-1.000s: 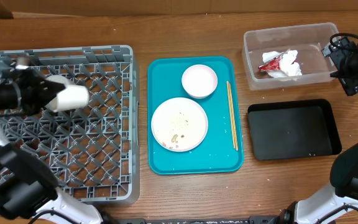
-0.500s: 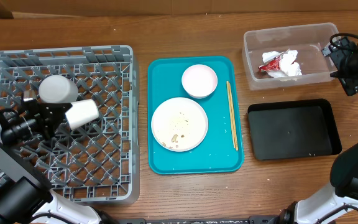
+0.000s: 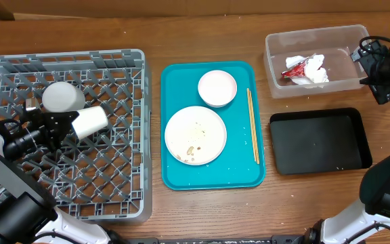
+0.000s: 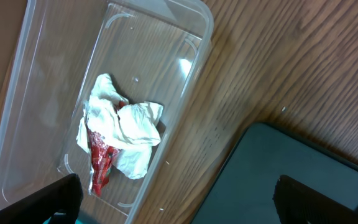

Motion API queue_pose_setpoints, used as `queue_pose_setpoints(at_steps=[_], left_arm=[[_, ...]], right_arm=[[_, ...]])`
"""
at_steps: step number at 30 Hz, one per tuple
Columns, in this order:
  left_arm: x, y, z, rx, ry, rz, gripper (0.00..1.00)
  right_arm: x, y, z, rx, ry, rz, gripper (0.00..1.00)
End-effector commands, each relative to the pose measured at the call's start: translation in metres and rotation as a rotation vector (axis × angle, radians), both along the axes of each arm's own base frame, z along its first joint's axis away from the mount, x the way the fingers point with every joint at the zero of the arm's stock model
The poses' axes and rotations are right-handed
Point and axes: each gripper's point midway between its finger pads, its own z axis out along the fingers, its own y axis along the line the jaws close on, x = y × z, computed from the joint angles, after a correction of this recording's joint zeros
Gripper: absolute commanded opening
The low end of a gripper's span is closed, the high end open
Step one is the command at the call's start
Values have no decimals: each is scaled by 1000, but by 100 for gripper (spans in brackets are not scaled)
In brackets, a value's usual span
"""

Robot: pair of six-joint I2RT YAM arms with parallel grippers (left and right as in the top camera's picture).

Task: Sort waste into correct bins and load items into the dishwasher
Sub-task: 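Carry the white cup into the rack and set it down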

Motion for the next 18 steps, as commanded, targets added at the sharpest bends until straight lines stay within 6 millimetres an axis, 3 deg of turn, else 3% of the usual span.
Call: queue_pose_setpoints(at_steps=[1, 6, 14, 18], left_arm=[[-6, 2, -12, 62, 32, -20, 4], [-18, 20, -35, 114, 198, 25, 4], [-27, 48, -53, 215, 256, 73, 22], [-32, 51, -60, 232, 315, 83, 25]], right_arm=[[1, 1, 6, -7, -16, 3, 100], [1, 1, 6, -7, -16, 3, 100], [2, 1, 6, -8, -17, 3, 100], [1, 1, 6, -7, -16, 3, 100]])
